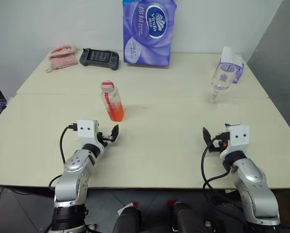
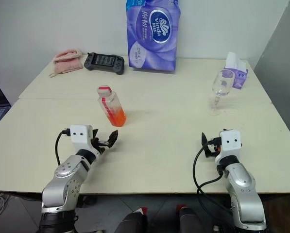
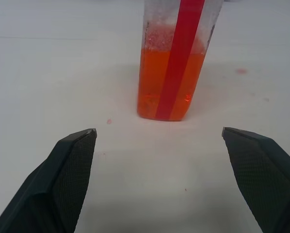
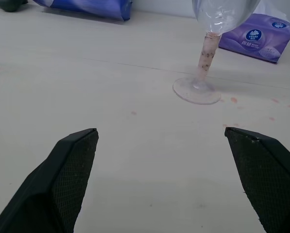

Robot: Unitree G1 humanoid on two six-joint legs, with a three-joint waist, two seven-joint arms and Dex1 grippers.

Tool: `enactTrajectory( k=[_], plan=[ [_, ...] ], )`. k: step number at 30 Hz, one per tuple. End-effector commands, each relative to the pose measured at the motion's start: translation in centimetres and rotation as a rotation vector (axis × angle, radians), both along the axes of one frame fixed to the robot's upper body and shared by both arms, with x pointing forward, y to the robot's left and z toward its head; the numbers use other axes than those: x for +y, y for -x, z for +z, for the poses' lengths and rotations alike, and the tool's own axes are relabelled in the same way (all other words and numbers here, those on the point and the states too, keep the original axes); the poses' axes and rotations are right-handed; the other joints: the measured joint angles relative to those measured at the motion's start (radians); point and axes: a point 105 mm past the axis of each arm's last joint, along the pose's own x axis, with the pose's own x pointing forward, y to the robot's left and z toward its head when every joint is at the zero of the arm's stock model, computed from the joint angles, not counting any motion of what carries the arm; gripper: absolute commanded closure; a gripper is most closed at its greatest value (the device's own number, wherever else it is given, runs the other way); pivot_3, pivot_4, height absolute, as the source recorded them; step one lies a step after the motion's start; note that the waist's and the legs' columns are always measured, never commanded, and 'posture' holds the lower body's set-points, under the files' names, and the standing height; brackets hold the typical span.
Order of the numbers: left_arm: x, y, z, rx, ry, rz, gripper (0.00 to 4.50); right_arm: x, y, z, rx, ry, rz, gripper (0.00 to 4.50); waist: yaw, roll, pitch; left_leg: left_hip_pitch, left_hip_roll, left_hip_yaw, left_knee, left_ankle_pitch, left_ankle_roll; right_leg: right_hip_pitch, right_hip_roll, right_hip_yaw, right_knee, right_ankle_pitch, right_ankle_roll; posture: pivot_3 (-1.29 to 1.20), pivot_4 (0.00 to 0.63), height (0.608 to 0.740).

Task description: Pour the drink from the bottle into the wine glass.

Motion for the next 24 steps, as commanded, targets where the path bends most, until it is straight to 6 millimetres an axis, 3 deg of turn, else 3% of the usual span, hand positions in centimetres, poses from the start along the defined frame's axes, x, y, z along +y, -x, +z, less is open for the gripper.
enactTrajectory(
  k=[1,24],
  plan=[
    [-0.29,0.26,2.04,-0.085,0.009,-0.018,0.13,0.22,0.12,2.18,-0.089,-0.002,0.003,0.00,0.000,0.000,0.000,0.000,0.000,0.000,0.000,0.000,0.000,0.000,0.000,0.000,0.000,0.000,0.000,0.00,0.150,0.740],
    [-0.39,0.22,2.62,-0.101,0.049,-0.023,0.13,0.29,0.03,2.22,-0.087,0.004,0.013,0.00,0.000,0.000,0.000,0.000,0.000,0.000,0.000,0.000,0.000,0.000,0.000,0.000,0.000,0.000,0.000,0.00,0.150,0.740]
  ],
)
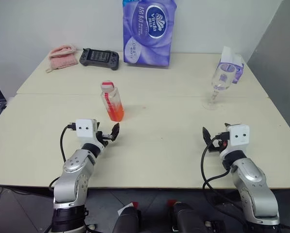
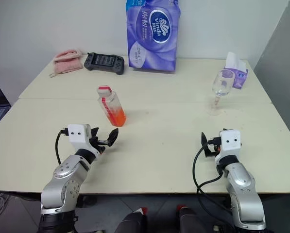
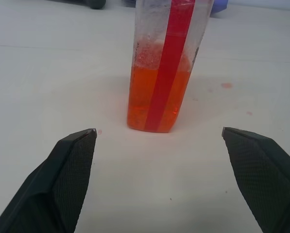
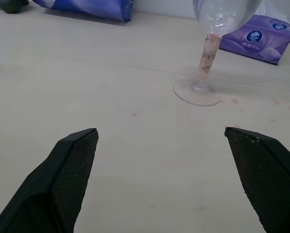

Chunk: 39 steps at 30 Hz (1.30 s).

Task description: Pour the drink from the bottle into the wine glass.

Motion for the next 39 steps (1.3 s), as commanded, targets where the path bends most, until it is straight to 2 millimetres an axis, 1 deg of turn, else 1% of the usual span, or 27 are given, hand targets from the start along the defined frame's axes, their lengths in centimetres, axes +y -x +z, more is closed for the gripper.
enactTrajectory(
  k=[1,5,8,9,10,11,12,15,17,20,22,27,32,39],
  plan=[
    [0.0,0.0,2.0,-0.074,0.006,-0.006,0.13,0.2,0.1,2.1,-0.083,0.005,0.010,0.00,0.000,0.000,0.000,0.000,0.000,0.000,0.000,0.000,0.000,0.000,0.000,0.000,0.000,0.000,0.000,0.00,0.150,0.740],
    [0.0,-0.2,2.3,-0.081,0.006,-0.005,0.13,0.0,-0.1,2.7,-0.096,0.016,0.023,0.00,0.000,0.000,0.000,0.000,0.000,0.000,0.000,0.000,0.000,0.000,0.000,0.000,0.000,0.000,0.000,0.00,0.150,0.740],
    [0.1,-0.3,2.7,-0.100,-0.023,-0.002,0.13,0.1,-0.3,3.5,-0.113,0.007,0.075,0.00,0.000,0.000,0.000,0.000,0.000,0.000,0.000,0.000,0.000,0.000,0.000,0.000,0.000,0.000,0.000,0.00,0.150,0.740],
    [0.0,-0.3,3.0,-0.111,-0.042,-0.010,0.13,0.7,-0.2,4.4,-0.125,-0.021,0.152,0.00,0.000,0.000,0.000,0.000,0.000,0.000,0.000,0.000,0.000,0.000,0.000,0.000,0.000,0.000,0.000,0.00,0.150,0.740],
    [-0.2,-0.4,3.4,-0.121,-0.056,-0.018,0.13,1.6,0.1,5.7,-0.138,-0.053,0.264,0.00,0.000,0.000,0.000,0.000,0.000,0.000,0.000,0.000,0.000,0.000,0.000,0.000,0.000,0.000,0.000,0.00,0.150,0.740],
    [-0.3,-0.5,3.6,-0.129,-0.062,-0.024,0.13,2.5,0.6,6.8,-0.142,-0.072,0.388,0.00,0.000,0.001,0.000,0.000,0.000,0.000,0.000,0.000,0.000,0.000,0.000,-0.001,0.000,0.000,0.000,0.00,0.150,0.740],
    [-0.4,-0.5,3.8,-0.133,-0.065,-0.028,0.13,3.2,1.0,7.6,-0.141,-0.082,0.474,0.00,0.000,0.001,0.001,0.000,0.000,0.001,0.000,0.000,0.000,0.000,0.000,-0.001,0.000,0.000,0.000,0.00,0.150,0.740],
    [-0.5,-0.7,4.1,-0.143,-0.074,-0.035,0.13,4.3,2.0,9.2,-0.095,-0.086,0.683,0.00,0.000,0.001,0.001,0.002,0.000,0.000,0.000,0.000,0.000,0.003,0.001,-0.002,-0.001,0.000,0.000,0.00,0.150,0.740],
    [-0.6,-0.8,4.3,-0.149,-0.077,-0.037,0.13,4.5,2.2,10.2,-0.078,-0.081,0.759,0.00,0.000,0.001,0.001,0.002,0.000,-0.001,0.000,0.000,0.000,0.004,0.001,-0.002,-0.002,0.000,0.000,0.00,0.150,0.740],
    [-1.0,-0.9,4.5,-0.159,-0.083,-0.049,0.13,5.1,1.7,11.0,-0.083,-0.089,0.792,0.00,0.001,0.001,0.001,0.002,0.000,0.000,0.000,0.000,0.001,0.005,0.001,-0.003,-0.003,0.000,0.000,0.00,0.150,0.740],
    [-1.2,-1.0,4.8,-0.168,-0.088,-0.058,0.13,5.7,1.5,11.2,-0.088,-0.098,0.809,0.00,0.001,0.001,0.001,0.002,0.000,0.000,0.000,0.000,0.001,0.005,0.001,-0.003,-0.004,0.000,0.000,0.00,0.150,0.740],
    [-1.4,-1.4,5.5,-0.192,-0.102,-0.064,0.13,6.8,1.5,11.2,-0.096,-0.122,0.831,0.00,0.001,0.001,0.001,0.002,0.000,0.000,0.000,0.000,0.001,0.005,0.000,-0.002,-0.004,0.000,0.000,0.00,0.150,0.740],
    [-1.2,-2.1,6.5,-0.220,-0.108,-0.061,0.13,7.2,1.4,10.8,-0.100,-0.125,0.824,0.00,0.001,0.001,0.001,0.002,0.000,-0.001,0.000,0.000,0.000,0.005,0.000,-0.002,-0.004,0.000,0.000,0.00,0.150,0.740],
    [-0.9,-3.6,8.4,-0.270,-0.120,-0.062,0.13,8.0,1.8,11.0,-0.113,-0.142,0.840,0.00,0.001,0.001,0.001,0.002,0.000,-0.001,0.000,0.000,0.000,0.005,0.000,-0.002,-0.004,0.000,0.000,0.00,0.150,0.740]
  ],
)
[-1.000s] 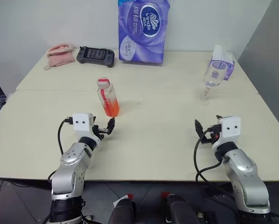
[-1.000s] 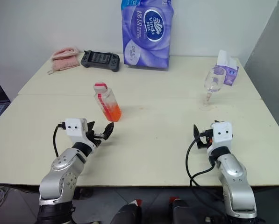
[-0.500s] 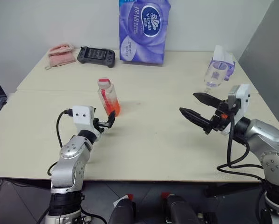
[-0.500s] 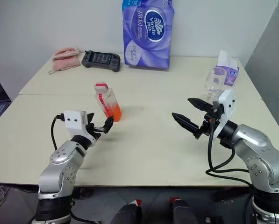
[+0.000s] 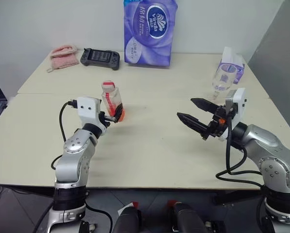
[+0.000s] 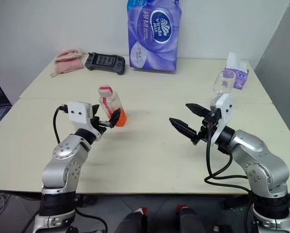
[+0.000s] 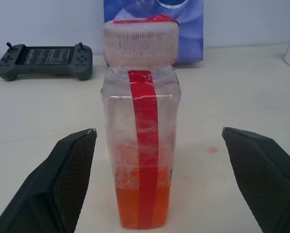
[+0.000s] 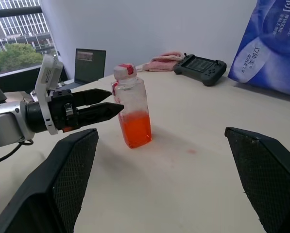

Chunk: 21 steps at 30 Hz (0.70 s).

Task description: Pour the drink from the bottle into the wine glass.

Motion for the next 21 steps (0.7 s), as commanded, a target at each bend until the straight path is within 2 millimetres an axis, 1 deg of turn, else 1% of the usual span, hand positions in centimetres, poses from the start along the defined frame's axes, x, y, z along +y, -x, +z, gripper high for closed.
enactTrajectory(
  k=[1,8,12,21],
  plan=[
    [0.6,-0.6,2.4,-0.085,-0.012,0.005,0.13,0.7,0.8,1.4,-0.066,-0.016,0.024,0.00,0.000,0.000,0.000,0.000,0.000,0.000,0.000,0.000,0.000,0.000,0.000,0.000,0.000,0.000,0.000,0.00,0.150,0.740],
    [0.7,-2.2,3.1,-0.111,0.017,0.011,0.13,0.8,0.9,1.5,-0.072,-0.021,0.014,0.00,0.000,0.000,0.000,0.000,0.000,-0.001,0.000,0.000,0.000,0.000,0.000,0.000,0.000,0.000,0.000,0.00,0.150,0.740],
    [0.7,-3.0,2.6,-0.098,0.038,0.013,0.13,0.9,1.0,1.5,-0.073,-0.025,0.001,0.00,0.000,0.000,0.000,0.000,0.000,-0.001,0.000,0.000,0.000,0.000,0.000,0.000,0.000,0.000,0.000,0.00,0.150,0.740],
    [0.9,-3.4,2.7,-0.110,0.055,-0.002,0.13,0.9,1.0,1.8,-0.078,-0.032,-0.026,0.00,0.000,0.000,0.000,0.000,0.000,-0.001,0.000,0.000,0.000,0.000,0.000,0.000,0.000,0.000,0.000,0.00,0.150,0.740]
  ],
)
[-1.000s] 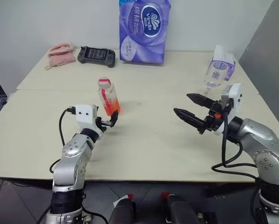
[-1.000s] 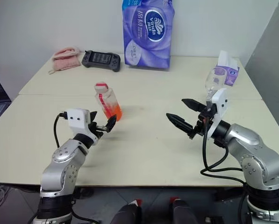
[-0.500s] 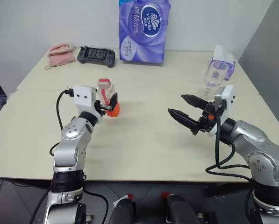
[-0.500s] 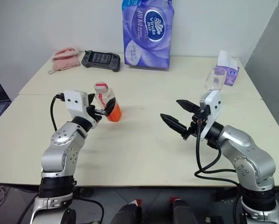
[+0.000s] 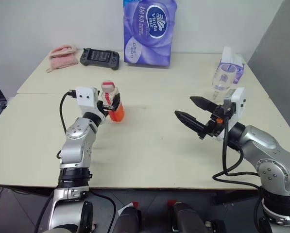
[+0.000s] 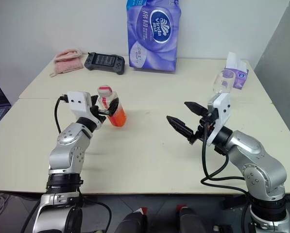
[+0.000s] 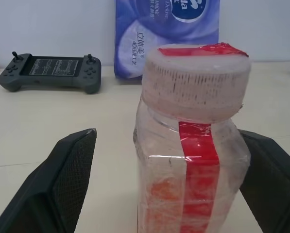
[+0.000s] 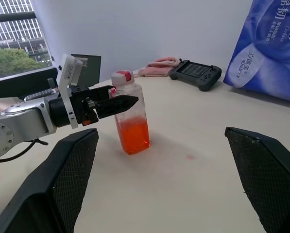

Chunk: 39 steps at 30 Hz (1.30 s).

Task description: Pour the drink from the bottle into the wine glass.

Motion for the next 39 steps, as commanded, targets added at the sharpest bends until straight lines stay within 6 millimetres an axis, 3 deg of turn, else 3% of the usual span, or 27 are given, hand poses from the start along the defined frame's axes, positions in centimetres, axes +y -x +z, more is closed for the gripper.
enactTrajectory(
  k=[1,12,20,27,29,34,39],
  plan=[
    [-0.2,-0.2,2.0,-0.074,0.002,-0.021,0.13,0.4,0.7,1.2,-0.053,-0.015,0.015,0.00,0.000,0.000,0.000,0.000,0.000,0.000,0.000,0.000,0.000,0.000,0.000,0.000,0.000,0.000,0.000,0.00,0.150,0.740],
    [-0.6,-0.8,1.9,-0.072,0.018,-0.051,0.13,0.2,0.7,0.9,-0.040,-0.015,-0.004,0.00,0.000,0.000,0.000,0.000,0.000,0.000,0.000,0.000,0.000,0.000,0.000,0.000,0.000,0.000,0.000,0.00,0.150,0.740],
    [-0.5,-0.8,1.8,-0.068,0.020,-0.048,2.42,0.1,0.7,0.9,-0.039,-0.019,-0.012,0.00,0.000,0.000,0.000,0.000,0.000,0.000,0.000,0.000,0.000,0.000,0.000,0.000,0.000,0.000,0.000,0.00,0.150,0.740],
    [-0.5,-0.7,1.4,-0.045,0.031,-0.058,2.43,0.1,0.5,0.8,-0.036,-0.010,-0.017,0.00,0.000,0.000,0.000,0.000,0.000,0.000,0.000,0.000,0.000,0.000,0.000,0.000,0.000,0.000,0.000,0.00,0.150,0.740],
    [-1.1,-0.7,1.4,-0.034,0.003,-0.091,2.43,0.2,0.3,0.8,-0.037,0.001,-0.020,0.00,-0.001,0.000,0.000,0.000,0.000,0.000,0.000,0.000,0.000,0.000,0.000,0.000,0.000,0.000,0.000,0.00,0.150,0.740],
    [-5.3,0.4,3.2,-0.087,-0.082,-0.345,2.43,1.0,0.0,1.3,-0.044,0.016,0.008,0.00,0.000,0.000,0.000,0.000,0.000,0.000,0.000,0.000,0.000,0.000,0.000,0.000,0.000,0.000,0.000,0.00,0.150,0.740],
    [-9.6,2.4,4.5,-0.112,-0.102,-0.673,2.43,3.1,-0.4,2.3,-0.077,0.043,0.091,0.00,-0.002,0.000,0.000,-0.001,0.000,0.000,0.000,0.000,0.000,-0.001,0.000,-0.001,-0.001,0.000,0.000,0.00,0.150,0.740]
  ],
)
